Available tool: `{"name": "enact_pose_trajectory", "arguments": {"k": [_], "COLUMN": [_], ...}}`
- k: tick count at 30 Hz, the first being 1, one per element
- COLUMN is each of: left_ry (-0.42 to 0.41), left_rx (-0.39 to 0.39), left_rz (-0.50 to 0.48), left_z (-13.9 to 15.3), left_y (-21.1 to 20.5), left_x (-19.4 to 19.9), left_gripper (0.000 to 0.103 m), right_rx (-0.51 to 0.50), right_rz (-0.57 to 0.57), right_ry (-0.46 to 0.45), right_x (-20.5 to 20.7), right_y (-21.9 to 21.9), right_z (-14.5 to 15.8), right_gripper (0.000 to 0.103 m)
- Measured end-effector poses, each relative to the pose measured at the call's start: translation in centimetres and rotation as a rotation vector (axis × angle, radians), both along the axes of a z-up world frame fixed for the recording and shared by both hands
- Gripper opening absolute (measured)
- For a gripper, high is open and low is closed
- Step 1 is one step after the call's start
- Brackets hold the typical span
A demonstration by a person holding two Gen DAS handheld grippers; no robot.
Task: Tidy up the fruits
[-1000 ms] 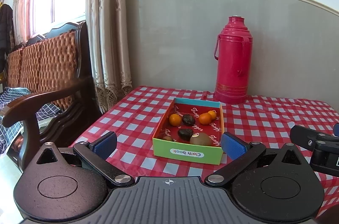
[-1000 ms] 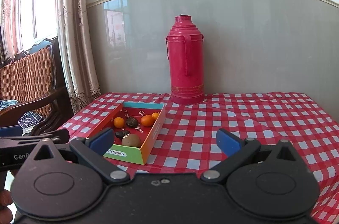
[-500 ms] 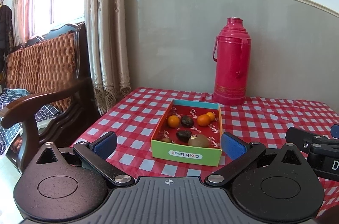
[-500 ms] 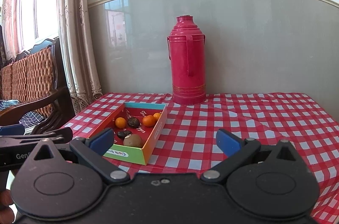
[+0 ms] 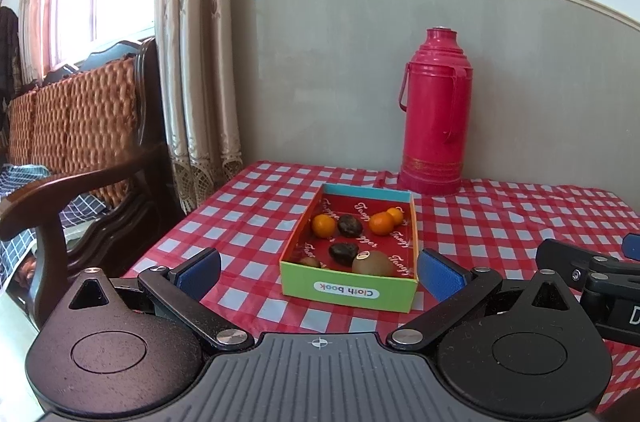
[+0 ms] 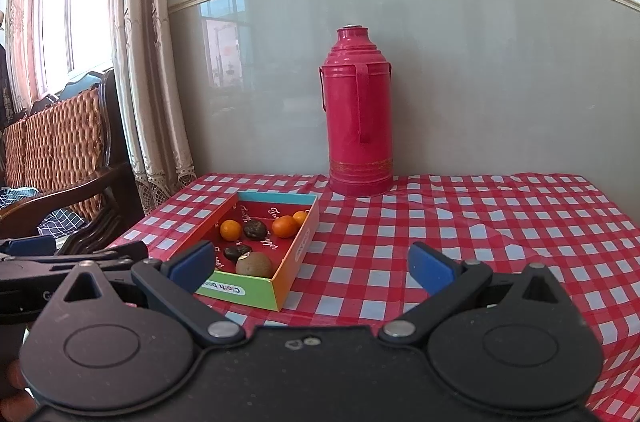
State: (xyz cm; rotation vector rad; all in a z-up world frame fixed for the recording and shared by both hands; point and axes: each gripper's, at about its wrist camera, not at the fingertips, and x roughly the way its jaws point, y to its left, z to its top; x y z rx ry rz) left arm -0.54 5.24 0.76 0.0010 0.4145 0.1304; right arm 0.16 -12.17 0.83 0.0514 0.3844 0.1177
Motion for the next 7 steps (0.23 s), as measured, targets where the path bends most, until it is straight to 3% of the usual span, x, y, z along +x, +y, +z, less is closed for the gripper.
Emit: {"name": "enact_pose_trajectory", "arguments": {"k": [5,7], "left_ry": [-0.032,-0.04], "left_rx": [-0.052,-0.029], "left_rz": [-0.023,-0.019], "left_z": [-0.3,-0.3], "left_y": [0.3,0.0], "left_x": [0.5,0.8], "left_gripper": [0.103,0.103], "right_rx": [-0.003,0.003], "right_rz": [0.001,-0.002], "right_ry": [0.013,0.018], "right_x": [0.8,1.2], "right_y": [0.0,-0.1], "right_z": [-0.4,-0.5], "right_gripper": [0.097,0.097]}}
